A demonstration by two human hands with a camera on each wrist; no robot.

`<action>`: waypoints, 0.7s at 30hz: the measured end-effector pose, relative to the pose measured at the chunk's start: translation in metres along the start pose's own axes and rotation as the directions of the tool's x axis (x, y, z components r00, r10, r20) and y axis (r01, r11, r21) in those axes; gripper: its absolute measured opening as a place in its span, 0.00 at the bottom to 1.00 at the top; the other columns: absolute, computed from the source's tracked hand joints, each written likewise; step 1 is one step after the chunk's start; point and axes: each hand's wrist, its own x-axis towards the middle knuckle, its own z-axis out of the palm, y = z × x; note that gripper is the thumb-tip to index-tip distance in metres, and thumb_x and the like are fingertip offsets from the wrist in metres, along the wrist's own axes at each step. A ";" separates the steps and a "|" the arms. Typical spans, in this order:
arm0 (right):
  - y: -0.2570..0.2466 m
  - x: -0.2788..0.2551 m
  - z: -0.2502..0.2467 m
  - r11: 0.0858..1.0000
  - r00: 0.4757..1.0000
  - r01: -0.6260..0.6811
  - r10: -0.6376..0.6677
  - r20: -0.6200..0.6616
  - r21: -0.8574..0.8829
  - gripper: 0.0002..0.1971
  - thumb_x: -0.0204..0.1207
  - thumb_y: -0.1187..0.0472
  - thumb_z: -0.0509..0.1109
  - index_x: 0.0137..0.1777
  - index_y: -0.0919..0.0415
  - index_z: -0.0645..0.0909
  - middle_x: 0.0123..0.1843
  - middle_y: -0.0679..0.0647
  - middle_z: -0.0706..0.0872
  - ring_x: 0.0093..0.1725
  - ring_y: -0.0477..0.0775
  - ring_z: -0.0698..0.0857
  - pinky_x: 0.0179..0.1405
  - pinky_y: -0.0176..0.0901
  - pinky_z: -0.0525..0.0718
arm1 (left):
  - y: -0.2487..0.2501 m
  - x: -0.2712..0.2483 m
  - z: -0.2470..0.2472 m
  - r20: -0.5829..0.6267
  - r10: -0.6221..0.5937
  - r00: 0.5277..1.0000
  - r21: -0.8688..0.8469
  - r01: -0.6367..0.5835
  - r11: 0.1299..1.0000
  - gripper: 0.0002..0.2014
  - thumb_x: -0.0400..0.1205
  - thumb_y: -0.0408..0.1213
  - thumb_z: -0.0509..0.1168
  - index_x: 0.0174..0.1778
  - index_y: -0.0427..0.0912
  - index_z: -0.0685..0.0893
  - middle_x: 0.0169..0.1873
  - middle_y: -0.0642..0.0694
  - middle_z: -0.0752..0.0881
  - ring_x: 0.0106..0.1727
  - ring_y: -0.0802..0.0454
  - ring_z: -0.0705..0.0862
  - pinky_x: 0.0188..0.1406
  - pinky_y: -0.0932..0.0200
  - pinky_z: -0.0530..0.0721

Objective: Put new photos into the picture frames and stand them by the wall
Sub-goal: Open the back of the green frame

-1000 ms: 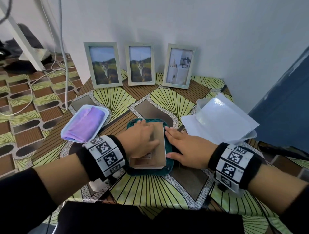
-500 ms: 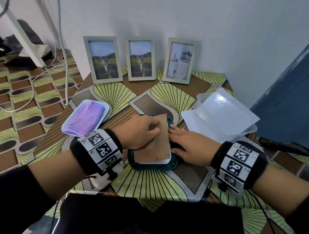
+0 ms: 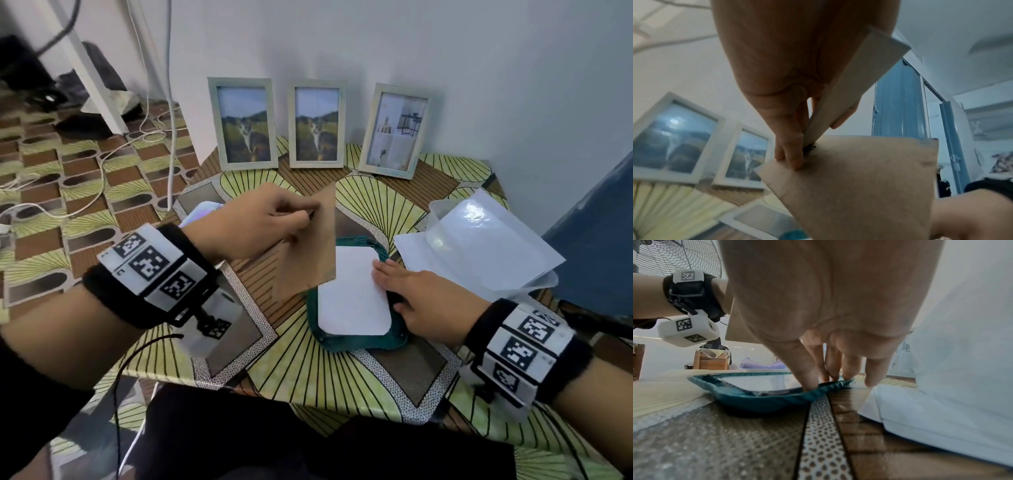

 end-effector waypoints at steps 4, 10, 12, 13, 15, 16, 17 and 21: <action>-0.004 -0.001 0.001 1.000 1.000 -0.018 0.018 0.002 0.002 0.35 0.83 0.66 0.59 0.87 0.56 0.48 0.88 0.47 0.46 0.86 0.44 0.47 0.84 0.42 0.52 | -0.012 -0.007 -0.015 0.034 -0.002 0.999 0.285 -0.008 0.959 0.14 0.86 0.37 0.59 0.62 0.43 0.87 0.54 0.44 0.89 0.51 0.54 0.85 0.52 0.65 0.78; -0.011 -0.001 -0.001 0.999 0.999 -0.039 0.039 0.015 -0.012 0.35 0.83 0.67 0.57 0.87 0.57 0.46 0.88 0.48 0.44 0.86 0.45 0.46 0.84 0.42 0.53 | -0.048 -0.021 0.009 0.176 -0.189 0.966 0.576 0.054 0.816 0.12 0.84 0.43 0.57 0.54 0.44 0.83 0.48 0.48 0.85 0.49 0.46 0.83 0.55 0.49 0.80; -0.013 -0.001 -0.002 0.999 0.999 -0.044 0.044 0.017 -0.010 0.34 0.84 0.67 0.57 0.87 0.58 0.47 0.88 0.49 0.45 0.86 0.45 0.47 0.83 0.42 0.53 | -0.056 -0.024 0.015 0.230 -0.215 0.949 0.649 0.015 0.761 0.12 0.84 0.44 0.56 0.52 0.43 0.82 0.50 0.47 0.82 0.52 0.46 0.82 0.58 0.48 0.79; -0.014 0.000 -0.003 0.999 0.999 -0.049 0.049 0.012 -0.001 0.33 0.84 0.67 0.56 0.87 0.58 0.48 0.88 0.49 0.46 0.86 0.46 0.48 0.84 0.43 0.53 | -0.059 -0.024 0.017 0.246 -0.216 0.945 0.680 -0.009 0.733 0.13 0.85 0.45 0.56 0.53 0.43 0.82 0.52 0.47 0.81 0.54 0.47 0.81 0.60 0.48 0.79; -0.016 0.000 -0.005 0.997 0.998 -0.065 0.066 -0.014 0.031 0.31 0.84 0.67 0.57 0.86 0.59 0.54 0.88 0.50 0.51 0.86 0.47 0.52 0.84 0.43 0.54 | -0.061 -0.024 0.019 0.249 -0.206 0.946 0.695 -0.026 0.719 0.15 0.86 0.47 0.55 0.56 0.43 0.83 0.54 0.47 0.81 0.55 0.48 0.80 0.61 0.47 0.79; -0.017 0.000 -0.005 0.996 0.996 -0.077 0.078 -0.033 0.047 0.29 0.84 0.66 0.57 0.85 0.59 0.59 0.87 0.51 0.54 0.85 0.49 0.56 0.83 0.43 0.56 | -0.061 -0.023 0.020 0.245 -0.202 0.948 0.690 -0.024 0.724 0.16 0.86 0.48 0.54 0.57 0.43 0.83 0.54 0.47 0.81 0.54 0.47 0.81 0.61 0.47 0.79; -0.019 -0.001 -0.006 0.994 0.994 -0.089 0.092 -0.056 0.061 0.26 0.83 0.65 0.57 0.82 0.59 0.66 0.86 0.52 0.59 0.84 0.53 0.61 0.81 0.45 0.61 | -0.061 -0.022 0.020 0.243 -0.198 0.950 0.686 -0.024 0.727 0.17 0.87 0.49 0.53 0.56 0.43 0.83 0.53 0.47 0.82 0.53 0.47 0.82 0.60 0.47 0.80; -0.023 0.000 -0.006 0.984 0.977 -0.156 0.167 -0.134 0.084 0.17 0.83 0.60 0.58 0.69 0.57 0.78 0.82 0.55 0.68 0.71 0.62 0.77 0.69 0.54 0.76 | -0.059 -0.016 0.025 0.256 -0.212 0.943 0.664 -0.012 0.748 0.18 0.88 0.53 0.52 0.52 0.45 0.82 0.52 0.47 0.84 0.51 0.47 0.83 0.60 0.47 0.81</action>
